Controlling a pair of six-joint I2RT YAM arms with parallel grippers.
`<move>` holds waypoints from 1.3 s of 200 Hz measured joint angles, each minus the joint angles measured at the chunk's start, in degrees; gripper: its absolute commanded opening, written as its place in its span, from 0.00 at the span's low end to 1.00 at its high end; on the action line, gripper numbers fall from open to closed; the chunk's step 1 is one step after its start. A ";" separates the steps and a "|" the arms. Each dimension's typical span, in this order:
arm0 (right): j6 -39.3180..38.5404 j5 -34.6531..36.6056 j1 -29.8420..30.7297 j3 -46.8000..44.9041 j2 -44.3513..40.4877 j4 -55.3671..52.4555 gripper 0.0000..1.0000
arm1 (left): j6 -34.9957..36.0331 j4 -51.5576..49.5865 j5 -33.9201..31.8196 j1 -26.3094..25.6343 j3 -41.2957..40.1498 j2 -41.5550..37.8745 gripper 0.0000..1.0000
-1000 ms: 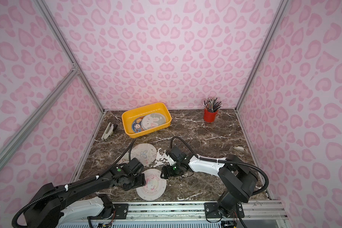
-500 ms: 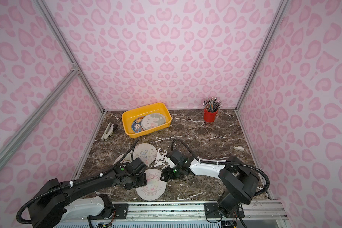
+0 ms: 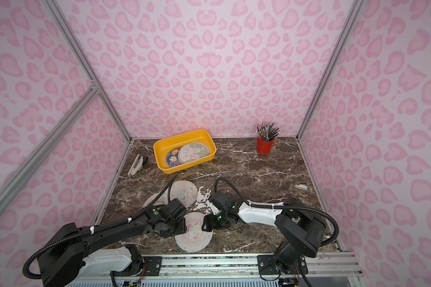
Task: Put the coasters into the storage box
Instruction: Pick up the coaster from the center of the board.
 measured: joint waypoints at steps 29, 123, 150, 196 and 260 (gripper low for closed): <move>1.01 -0.31 0.24 0.52 1.01 0.07 0.61 | 0.00 0.04 -0.07 0.00 -0.11 -0.07 0.59; 1.46 0.90 0.59 1.75 2.78 -1.55 0.21 | 0.00 0.15 -0.24 -0.02 -0.37 -0.59 0.57; 1.57 1.18 0.63 1.75 2.84 -2.14 0.07 | 0.00 0.13 -0.24 -0.04 -0.42 -0.81 0.57; 1.53 1.14 0.37 2.14 2.32 -2.38 0.00 | 0.00 -0.46 -0.50 -0.15 -0.04 -1.73 0.60; -0.68 0.20 -4.98 5.99 -2.73 -5.84 0.00 | 1.01 -3.30 -4.13 0.68 2.91 -4.57 0.78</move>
